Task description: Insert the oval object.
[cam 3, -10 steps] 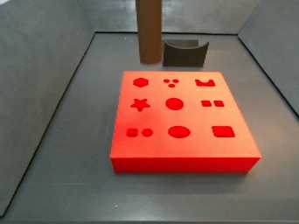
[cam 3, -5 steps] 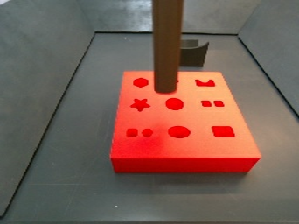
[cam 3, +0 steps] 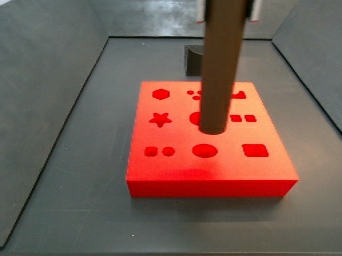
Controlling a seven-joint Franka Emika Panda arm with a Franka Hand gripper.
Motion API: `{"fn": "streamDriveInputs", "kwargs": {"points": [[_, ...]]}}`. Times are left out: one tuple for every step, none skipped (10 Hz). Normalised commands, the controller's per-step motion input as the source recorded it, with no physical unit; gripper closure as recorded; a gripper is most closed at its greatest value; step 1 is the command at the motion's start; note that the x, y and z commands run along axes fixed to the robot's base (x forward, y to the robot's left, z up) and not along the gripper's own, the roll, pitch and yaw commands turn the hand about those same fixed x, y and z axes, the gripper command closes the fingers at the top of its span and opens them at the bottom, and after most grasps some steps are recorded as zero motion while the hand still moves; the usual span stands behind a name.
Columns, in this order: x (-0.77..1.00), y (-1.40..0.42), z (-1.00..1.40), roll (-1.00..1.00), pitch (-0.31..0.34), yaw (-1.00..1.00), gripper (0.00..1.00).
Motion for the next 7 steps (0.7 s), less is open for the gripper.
{"fn": "streamDriveInputs", "kwargs": {"points": [[0.68,-0.20,-0.22,0.46,0.156,0.00,1.00],[0.57,-0.17,-0.36,0.37,0.121,0.00,1.00],[0.10,0.00,-0.29,0.08,0.000,0.00,1.00],[0.00,0.00,-0.29,0.00,-0.003,0.00,1.00],[0.00,0.00,-0.27,0.01,0.000,0.00,1.00],[0.00,0.00,-0.04,0.05,0.000,0.00,1.00],[0.00,0.00,-0.04,0.04,0.000,0.00,1.00]]}}
